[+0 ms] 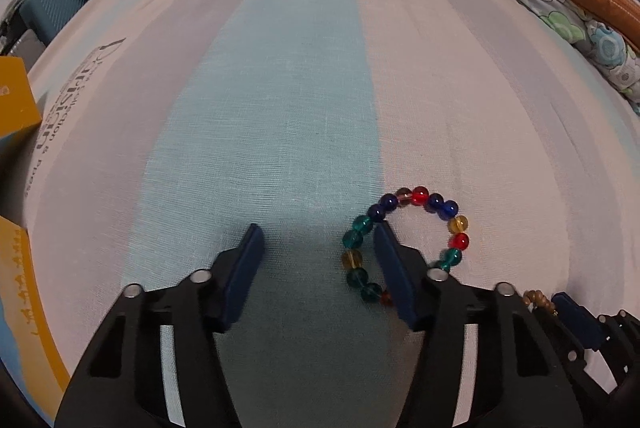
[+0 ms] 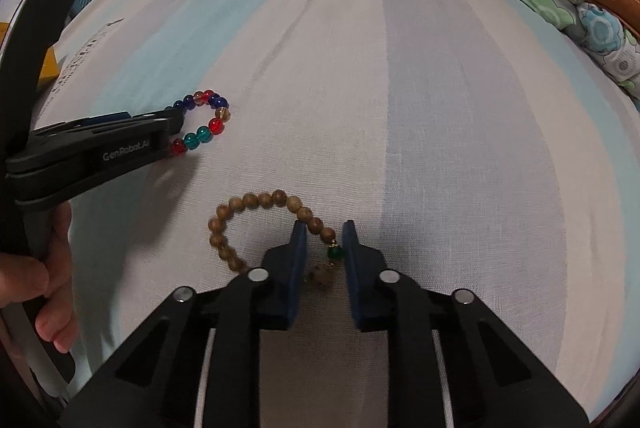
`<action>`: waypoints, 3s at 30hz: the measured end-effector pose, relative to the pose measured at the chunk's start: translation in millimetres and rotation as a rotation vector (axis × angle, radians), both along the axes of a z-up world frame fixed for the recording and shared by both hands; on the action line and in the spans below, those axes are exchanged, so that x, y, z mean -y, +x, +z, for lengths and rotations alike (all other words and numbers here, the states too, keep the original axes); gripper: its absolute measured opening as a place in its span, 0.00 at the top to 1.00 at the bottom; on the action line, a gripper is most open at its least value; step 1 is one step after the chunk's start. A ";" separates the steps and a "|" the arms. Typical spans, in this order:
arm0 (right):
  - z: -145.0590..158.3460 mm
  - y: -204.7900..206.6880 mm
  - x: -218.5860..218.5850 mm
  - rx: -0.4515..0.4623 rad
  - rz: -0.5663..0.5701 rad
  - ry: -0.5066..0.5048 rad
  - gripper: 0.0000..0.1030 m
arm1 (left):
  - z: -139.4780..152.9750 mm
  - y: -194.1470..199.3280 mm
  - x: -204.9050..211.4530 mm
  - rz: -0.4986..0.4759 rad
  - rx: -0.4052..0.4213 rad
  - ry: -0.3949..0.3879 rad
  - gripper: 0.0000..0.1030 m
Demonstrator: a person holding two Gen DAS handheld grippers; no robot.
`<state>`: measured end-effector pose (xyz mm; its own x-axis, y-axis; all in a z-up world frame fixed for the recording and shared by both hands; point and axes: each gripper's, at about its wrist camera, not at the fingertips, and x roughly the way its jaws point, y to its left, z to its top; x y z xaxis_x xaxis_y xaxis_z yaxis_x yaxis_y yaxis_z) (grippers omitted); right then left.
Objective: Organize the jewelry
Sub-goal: 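Grasp the multicolour glass bracelet with the left tool while the right tool grasps the wooden bead bracelet, then carry both held bracelets over the white cardboard box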
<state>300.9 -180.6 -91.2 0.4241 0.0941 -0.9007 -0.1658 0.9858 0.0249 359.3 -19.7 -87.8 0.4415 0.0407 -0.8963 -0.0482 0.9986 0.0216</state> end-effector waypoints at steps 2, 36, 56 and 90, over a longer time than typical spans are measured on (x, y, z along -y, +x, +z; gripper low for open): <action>0.1 -0.3 -0.4 0.000 -0.002 0.001 0.85 | 0.6 -0.5 0.4 -0.007 -0.004 0.002 0.57; 37.0 -17.0 -3.7 0.114 -0.032 0.017 0.93 | 49.5 -39.3 -15.9 -0.004 0.052 -0.078 0.91; 72.3 -38.2 -11.6 0.173 -0.038 -0.002 0.93 | 95.4 -85.2 -14.6 -0.037 0.134 -0.079 0.91; 158.5 -98.4 -57.4 0.312 -0.016 0.040 0.93 | 186.9 -191.7 -71.8 0.039 0.345 0.001 0.91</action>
